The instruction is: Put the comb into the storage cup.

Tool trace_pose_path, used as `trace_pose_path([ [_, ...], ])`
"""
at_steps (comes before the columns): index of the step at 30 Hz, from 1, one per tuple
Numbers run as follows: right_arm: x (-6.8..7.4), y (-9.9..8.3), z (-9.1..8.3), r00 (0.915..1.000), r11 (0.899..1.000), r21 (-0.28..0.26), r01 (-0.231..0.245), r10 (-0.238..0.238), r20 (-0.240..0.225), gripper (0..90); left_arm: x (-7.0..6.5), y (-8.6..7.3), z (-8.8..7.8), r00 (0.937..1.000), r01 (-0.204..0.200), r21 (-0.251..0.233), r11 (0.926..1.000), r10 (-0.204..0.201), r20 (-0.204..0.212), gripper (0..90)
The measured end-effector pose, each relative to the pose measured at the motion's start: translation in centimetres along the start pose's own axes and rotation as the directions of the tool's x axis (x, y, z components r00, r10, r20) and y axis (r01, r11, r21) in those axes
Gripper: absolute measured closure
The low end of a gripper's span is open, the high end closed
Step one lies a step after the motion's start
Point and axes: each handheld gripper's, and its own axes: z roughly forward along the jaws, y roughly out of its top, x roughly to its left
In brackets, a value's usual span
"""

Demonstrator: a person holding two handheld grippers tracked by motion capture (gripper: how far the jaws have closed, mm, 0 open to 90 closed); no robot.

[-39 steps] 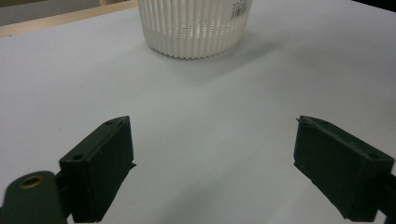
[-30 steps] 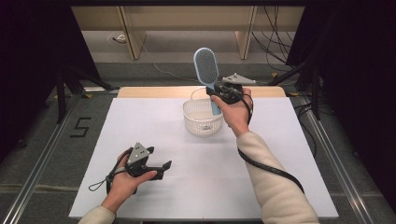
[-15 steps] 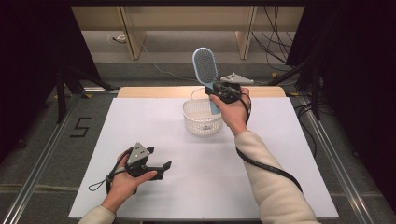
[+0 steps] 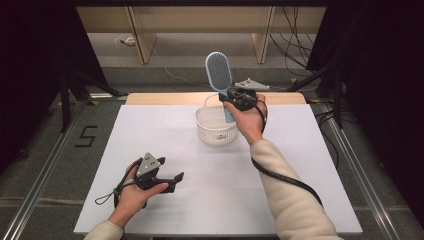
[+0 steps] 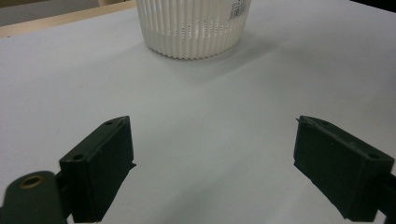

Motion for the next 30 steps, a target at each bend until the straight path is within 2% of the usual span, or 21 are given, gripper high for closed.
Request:
trace_pose_path([
  [30,0.01,-0.31,0.96,1.0000,1.000,0.017,0.001,-0.001,0.009,71.0,-0.03,0.00,0.06,1.0000,-0.003,0.004,1.0000,0.003,0.004,11.5],
])
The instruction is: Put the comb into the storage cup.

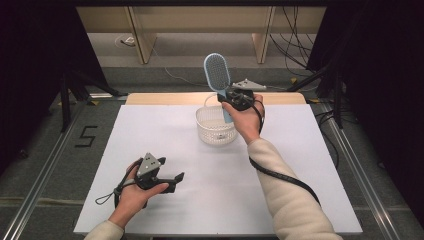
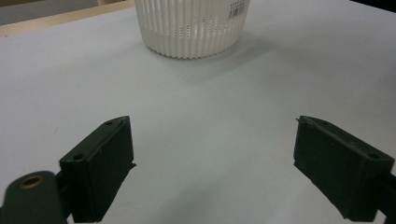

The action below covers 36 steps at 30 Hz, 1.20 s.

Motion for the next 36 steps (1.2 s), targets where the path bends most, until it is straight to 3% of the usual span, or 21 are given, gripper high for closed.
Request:
trace_pose_path([
  [36,0.3,-1.2,1.1,0.9997,1.000,0.004,0.019,-0.019,0.015,70.9,0.0,0.0,0.0,1.0000,-0.002,0.000,1.0000,0.002,0.002,11.5],
])
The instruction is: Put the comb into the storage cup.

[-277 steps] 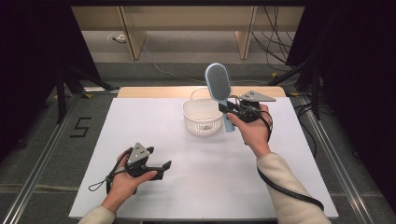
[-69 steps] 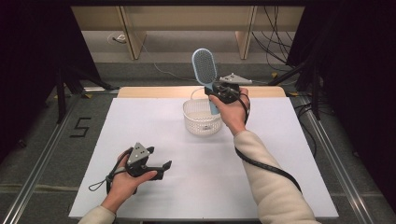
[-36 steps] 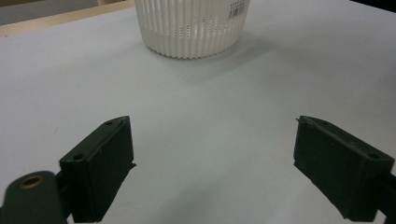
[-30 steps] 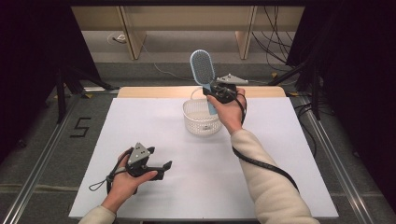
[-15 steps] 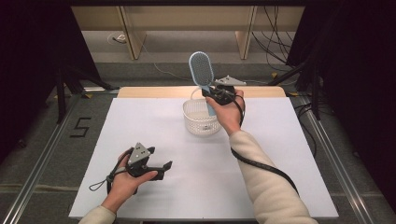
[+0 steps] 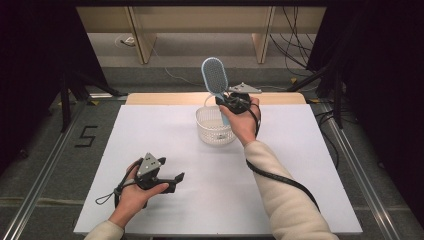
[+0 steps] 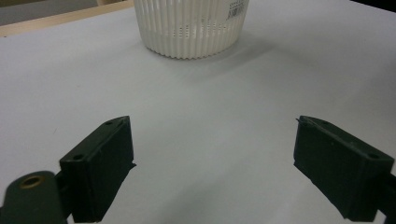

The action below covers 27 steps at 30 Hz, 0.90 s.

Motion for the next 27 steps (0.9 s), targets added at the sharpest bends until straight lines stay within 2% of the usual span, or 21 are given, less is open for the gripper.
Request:
trace_pose_path([
  [27,0.21,-0.91,0.57,1.0000,1.000,0.016,0.002,-0.002,-0.002,70.9,-0.02,0.01,0.02,1.0000,-0.001,-0.001,1.0000,0.001,0.001,11.5],
])
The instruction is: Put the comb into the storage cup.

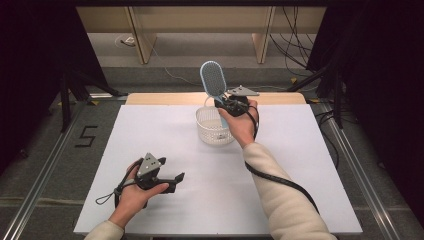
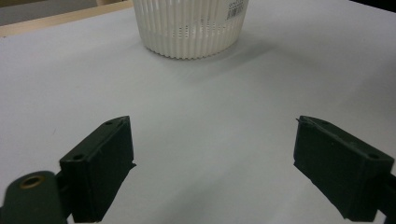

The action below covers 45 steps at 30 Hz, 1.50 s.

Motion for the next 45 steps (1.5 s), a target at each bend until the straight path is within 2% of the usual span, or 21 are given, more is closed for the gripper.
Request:
trace_pose_path([
  [45,0.02,-0.71,0.35,1.0000,1.000,0.023,0.007,-0.007,0.002,70.8,-0.03,0.00,0.05,1.0000,0.000,0.001,1.0000,0.000,0.001,11.6],
])
